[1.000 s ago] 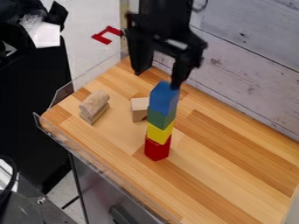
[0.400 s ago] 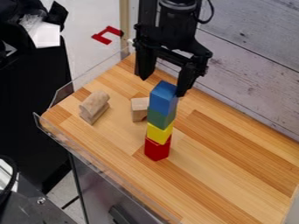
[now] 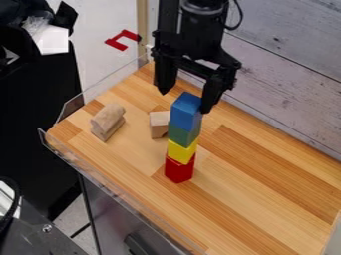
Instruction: Remove blue cube from the tower
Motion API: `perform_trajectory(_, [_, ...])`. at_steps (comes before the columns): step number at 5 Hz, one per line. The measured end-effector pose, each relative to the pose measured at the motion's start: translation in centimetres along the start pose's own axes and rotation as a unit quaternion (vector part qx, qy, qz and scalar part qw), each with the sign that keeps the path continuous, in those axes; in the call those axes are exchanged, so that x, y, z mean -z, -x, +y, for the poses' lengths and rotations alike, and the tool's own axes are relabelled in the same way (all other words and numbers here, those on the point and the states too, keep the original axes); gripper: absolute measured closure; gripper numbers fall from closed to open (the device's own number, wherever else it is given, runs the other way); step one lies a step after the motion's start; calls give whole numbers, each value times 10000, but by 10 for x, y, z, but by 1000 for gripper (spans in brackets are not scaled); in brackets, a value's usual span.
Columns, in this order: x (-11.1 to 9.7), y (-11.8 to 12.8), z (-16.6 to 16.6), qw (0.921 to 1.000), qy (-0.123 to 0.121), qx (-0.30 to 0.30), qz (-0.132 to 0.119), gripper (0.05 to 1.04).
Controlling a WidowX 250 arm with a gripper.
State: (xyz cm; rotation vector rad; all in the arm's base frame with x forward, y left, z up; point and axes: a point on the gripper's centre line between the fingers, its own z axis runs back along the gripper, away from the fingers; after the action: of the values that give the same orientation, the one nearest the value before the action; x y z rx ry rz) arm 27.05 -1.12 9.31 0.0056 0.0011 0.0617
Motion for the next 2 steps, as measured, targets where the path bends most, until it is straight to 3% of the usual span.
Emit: perform_trajectory(2, [5, 2, -3, 10000, -8, -27, 14, 111])
